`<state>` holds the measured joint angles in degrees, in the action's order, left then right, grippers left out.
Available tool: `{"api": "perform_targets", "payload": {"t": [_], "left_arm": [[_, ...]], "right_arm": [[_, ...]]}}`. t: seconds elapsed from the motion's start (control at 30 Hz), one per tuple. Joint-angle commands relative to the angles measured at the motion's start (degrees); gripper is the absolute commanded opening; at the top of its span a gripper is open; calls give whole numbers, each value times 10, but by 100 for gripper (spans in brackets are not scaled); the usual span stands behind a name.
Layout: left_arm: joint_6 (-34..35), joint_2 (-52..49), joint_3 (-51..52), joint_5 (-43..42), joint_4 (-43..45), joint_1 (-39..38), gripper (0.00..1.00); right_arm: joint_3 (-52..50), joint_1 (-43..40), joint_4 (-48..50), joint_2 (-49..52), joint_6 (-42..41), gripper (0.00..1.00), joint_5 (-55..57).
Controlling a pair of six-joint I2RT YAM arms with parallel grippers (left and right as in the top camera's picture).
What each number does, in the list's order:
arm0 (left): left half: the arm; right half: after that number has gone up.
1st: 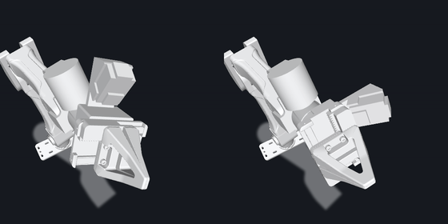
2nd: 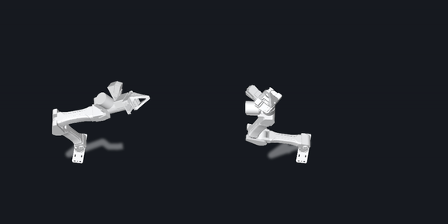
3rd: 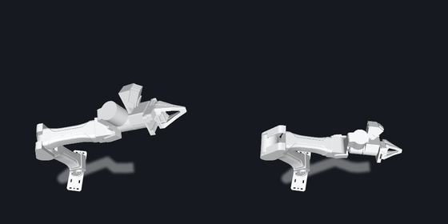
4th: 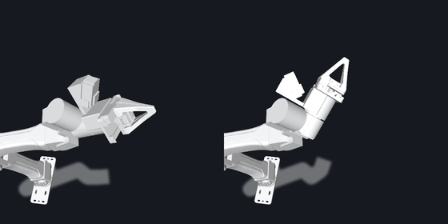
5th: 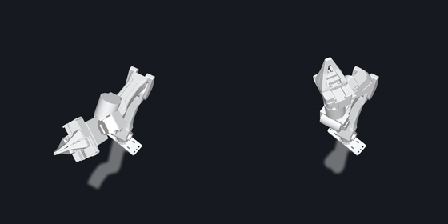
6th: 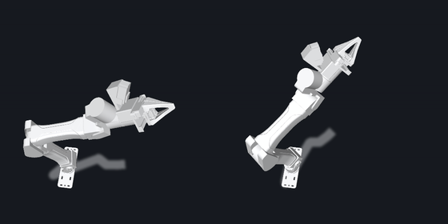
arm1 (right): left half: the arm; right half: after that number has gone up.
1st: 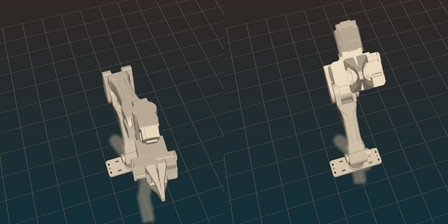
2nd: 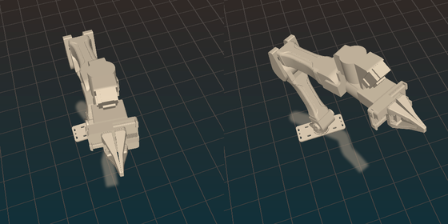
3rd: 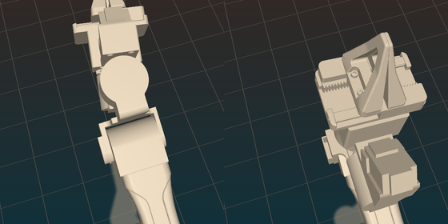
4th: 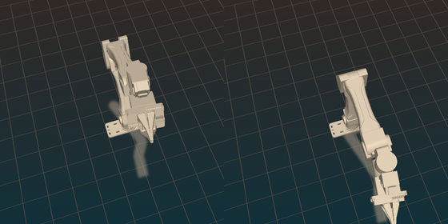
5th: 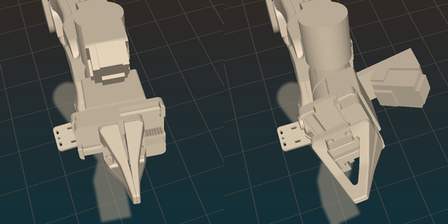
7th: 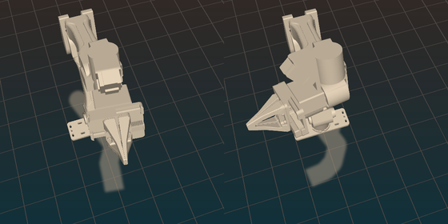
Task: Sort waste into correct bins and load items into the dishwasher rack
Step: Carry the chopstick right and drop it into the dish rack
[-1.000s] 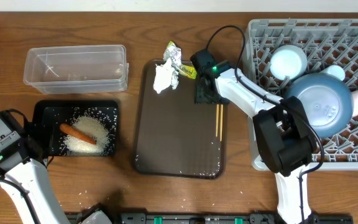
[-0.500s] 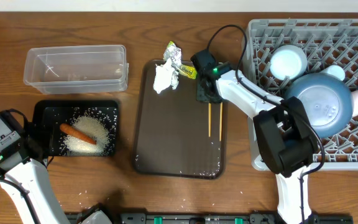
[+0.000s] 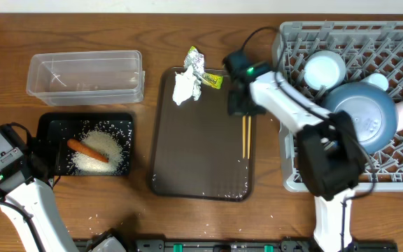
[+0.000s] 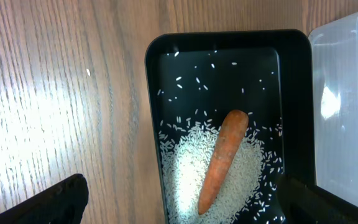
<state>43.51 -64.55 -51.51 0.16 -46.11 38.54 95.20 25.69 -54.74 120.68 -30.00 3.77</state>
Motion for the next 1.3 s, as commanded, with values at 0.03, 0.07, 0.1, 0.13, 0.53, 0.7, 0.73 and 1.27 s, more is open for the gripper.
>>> {"api": "perform_targets", "payload": {"t": [0.03,0.07,0.1,0.13,0.53,0.7,0.73,1.27], "left_arm": [[-1,-2,-12,3,-1,2,98],[-1,-2,-12,3,-1,2,98],[-1,-2,-12,3,-1,2,98],[-1,-2,-12,3,-1,2,98],[-1,-2,-12,3,-1,2,98],[-1,-2,-12,3,-2,2,98],[-1,-2,-12,3,-1,2,98],[-1,-2,-12,3,-1,2,98]], "right_arm": [[60,-52,-5,-124,103,1,-26],[62,-66,-3,-144,126,1,-40],[62,-81,-2,-164,143,1,-52],[62,-97,-3,-183,157,1,-62],[31,-195,-3,-184,246,1,-62],[14,-199,15,-140,268,1,-48],[14,-199,14,-134,268,3,-48],[16,-187,-6,-183,232,81,-117]]}}
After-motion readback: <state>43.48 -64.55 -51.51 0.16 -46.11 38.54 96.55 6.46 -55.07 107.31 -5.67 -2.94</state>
